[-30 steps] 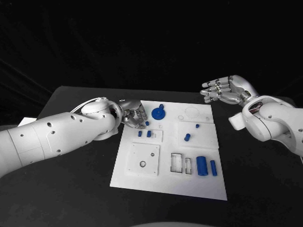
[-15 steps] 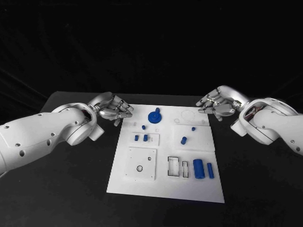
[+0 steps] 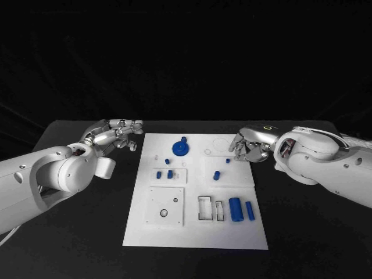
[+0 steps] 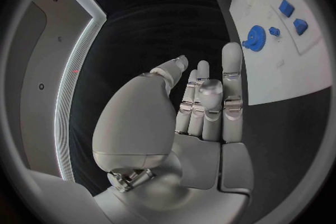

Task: Assemble the parts on the task board

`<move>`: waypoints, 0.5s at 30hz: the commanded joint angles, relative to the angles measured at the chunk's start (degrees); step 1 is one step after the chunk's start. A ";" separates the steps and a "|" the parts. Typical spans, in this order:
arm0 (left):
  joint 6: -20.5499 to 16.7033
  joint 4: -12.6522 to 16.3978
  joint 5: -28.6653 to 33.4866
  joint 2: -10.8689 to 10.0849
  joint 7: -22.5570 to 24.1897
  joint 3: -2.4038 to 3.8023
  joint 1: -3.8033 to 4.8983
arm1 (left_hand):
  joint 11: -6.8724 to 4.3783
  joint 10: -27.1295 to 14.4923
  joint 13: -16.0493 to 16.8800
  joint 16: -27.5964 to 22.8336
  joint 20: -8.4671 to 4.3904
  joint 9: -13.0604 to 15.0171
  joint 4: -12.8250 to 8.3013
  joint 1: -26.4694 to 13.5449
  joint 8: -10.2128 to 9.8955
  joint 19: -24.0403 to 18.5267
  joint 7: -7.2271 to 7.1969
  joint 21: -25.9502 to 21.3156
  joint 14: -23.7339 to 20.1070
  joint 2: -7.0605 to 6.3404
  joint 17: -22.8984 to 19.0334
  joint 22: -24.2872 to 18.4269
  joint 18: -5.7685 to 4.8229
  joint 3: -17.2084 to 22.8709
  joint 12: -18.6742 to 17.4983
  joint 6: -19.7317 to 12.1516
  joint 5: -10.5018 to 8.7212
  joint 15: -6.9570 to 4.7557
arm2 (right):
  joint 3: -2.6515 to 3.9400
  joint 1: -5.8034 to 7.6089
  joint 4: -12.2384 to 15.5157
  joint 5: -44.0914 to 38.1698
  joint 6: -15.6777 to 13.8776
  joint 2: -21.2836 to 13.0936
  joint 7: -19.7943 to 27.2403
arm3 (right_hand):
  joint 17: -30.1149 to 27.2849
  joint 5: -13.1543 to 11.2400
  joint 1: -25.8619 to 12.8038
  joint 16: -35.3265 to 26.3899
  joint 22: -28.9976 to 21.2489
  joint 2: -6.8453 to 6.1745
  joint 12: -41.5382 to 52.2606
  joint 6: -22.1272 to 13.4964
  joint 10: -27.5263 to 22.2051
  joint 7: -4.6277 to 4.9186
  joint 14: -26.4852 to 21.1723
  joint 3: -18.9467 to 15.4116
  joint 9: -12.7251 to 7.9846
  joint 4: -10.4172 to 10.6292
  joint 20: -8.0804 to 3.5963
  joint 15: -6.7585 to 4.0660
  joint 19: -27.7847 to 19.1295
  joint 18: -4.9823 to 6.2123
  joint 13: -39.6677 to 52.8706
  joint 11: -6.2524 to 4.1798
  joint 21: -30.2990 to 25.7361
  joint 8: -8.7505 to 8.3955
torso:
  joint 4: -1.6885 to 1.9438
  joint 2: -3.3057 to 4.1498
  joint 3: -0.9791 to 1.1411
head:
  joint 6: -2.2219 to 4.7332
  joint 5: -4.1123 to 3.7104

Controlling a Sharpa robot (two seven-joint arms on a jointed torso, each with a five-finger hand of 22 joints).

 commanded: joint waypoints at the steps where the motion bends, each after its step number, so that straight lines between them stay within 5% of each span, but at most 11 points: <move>1: 0.11 0.50 6.64 -0.23 3.42 0.01 -0.03 | 0.08 -0.54 0.16 0.08 -0.11 -0.07 -0.01 -0.23 0.22 -0.08 -0.19 -0.32 -0.32 0.39 -0.06 -0.10 0.72 -0.31 0.36 -0.13 0.09 -0.17 | 0.04 -0.20 0.93 -8.43 3.08 -0.07 -4.28 | 0.95 -0.34 -0.56 0.94 -0.31 -0.59 -0.34 -0.33 -0.93 0.27 2.56 0.61 0.01 0.11 0.36 0.58 0.20 -0.62 -0.27 0.20 0.10 -0.20 | -0.09 0.02 -0.05 | 0.03 -0.07; 15: 0.06 1.05 6.99 -0.26 3.40 -0.01 -0.06 | 0.38 -2.16 1.00 0.26 -0.04 -0.20 -0.48 0.42 0.04 0.10 0.33 -0.79 -0.39 0.70 -0.27 -0.48 0.69 -0.60 2.20 -1.13 0.20 0.01 | 0.04 -0.85 2.48 -9.78 3.45 0.80 -4.64 | 2.37 -0.49 -0.68 2.63 0.58 -1.30 -0.29 -0.70 -1.90 0.70 2.01 2.43 0.03 0.65 1.32 0.95 -1.31 -0.18 -0.79 0.64 1.40 -0.23 | 0.14 0.02 -0.06 | 0.00 0.01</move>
